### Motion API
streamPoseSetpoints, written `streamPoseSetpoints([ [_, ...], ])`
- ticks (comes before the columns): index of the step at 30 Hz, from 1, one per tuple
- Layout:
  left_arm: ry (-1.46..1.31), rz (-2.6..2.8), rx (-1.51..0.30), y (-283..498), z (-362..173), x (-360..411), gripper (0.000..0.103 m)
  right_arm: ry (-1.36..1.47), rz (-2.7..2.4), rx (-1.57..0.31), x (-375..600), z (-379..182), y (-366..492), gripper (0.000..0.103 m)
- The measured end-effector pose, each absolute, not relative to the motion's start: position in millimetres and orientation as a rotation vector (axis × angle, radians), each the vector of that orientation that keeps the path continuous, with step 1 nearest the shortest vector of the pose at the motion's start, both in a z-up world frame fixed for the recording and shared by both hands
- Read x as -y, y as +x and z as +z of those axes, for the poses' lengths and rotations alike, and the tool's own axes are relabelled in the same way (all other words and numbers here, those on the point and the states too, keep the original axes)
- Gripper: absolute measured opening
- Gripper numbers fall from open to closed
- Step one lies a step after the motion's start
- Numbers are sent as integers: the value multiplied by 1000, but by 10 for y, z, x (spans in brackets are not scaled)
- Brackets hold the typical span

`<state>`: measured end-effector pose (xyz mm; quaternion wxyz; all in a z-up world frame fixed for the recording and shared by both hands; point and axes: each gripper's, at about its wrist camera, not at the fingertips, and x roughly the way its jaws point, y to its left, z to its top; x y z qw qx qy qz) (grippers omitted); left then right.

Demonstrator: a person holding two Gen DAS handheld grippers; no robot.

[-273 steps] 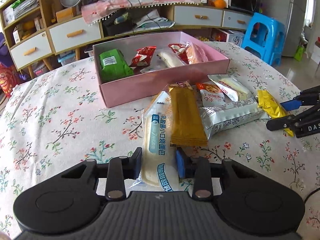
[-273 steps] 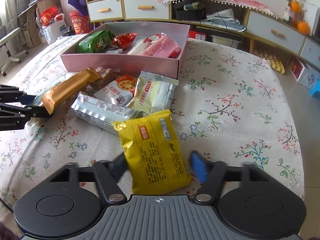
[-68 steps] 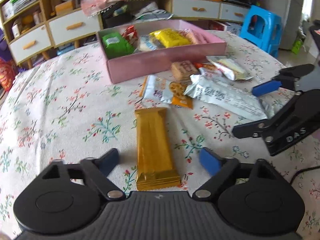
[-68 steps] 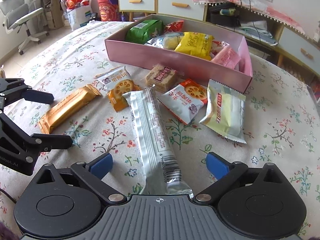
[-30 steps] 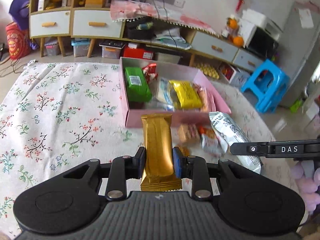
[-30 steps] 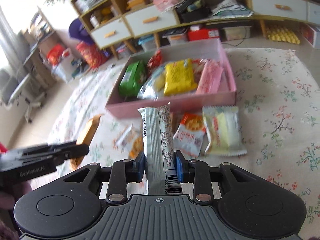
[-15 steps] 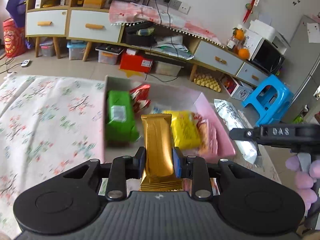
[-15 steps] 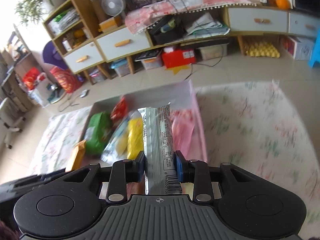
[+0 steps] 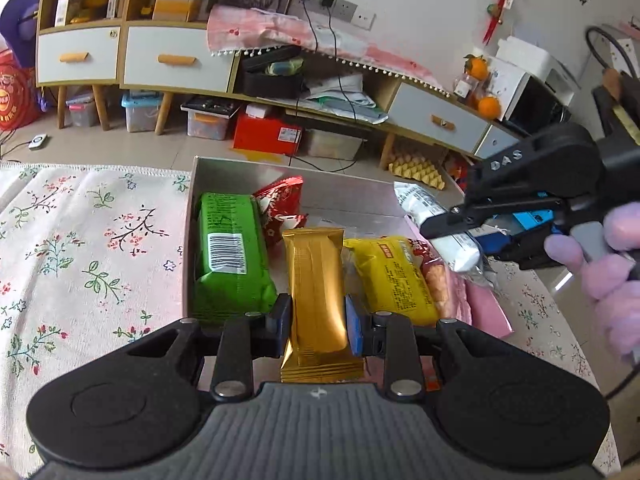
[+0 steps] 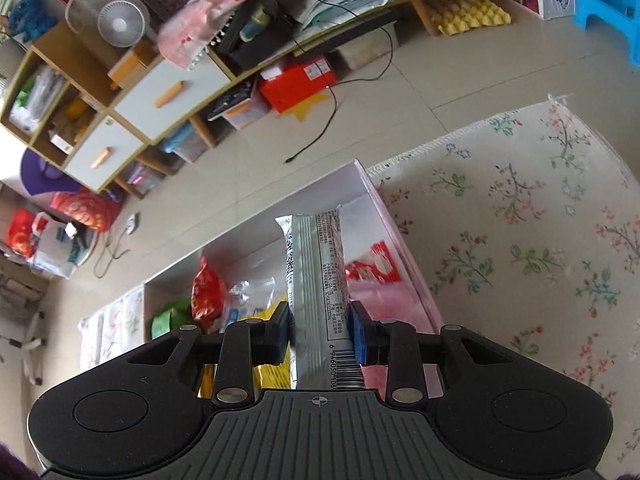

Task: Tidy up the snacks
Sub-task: 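Lift both bars and carry them over the pink box, then open both tools to drop the bars into the box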

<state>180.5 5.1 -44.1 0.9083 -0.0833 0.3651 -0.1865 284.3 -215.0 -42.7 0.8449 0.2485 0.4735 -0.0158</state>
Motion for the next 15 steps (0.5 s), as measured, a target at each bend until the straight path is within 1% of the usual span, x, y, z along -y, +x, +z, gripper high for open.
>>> streamPoseSetpoints([
  [10, -197, -398, -759, 1814, -473, -123, 27, 255, 89, -1032, 1804, -389, 3110, 30],
  [11, -198, -398, -762, 1834, -477, -114, 28, 237, 74, -1035, 1795, -394, 3121, 31],
  [12, -200, -396, -762, 1835, -478, -109, 29, 215, 57, -1033, 1789, -394, 3126, 32],
  [15, -198, -397, -765, 1845, -480, -101, 29, 177, 12, -1000, 1804, -366, 3116, 33],
])
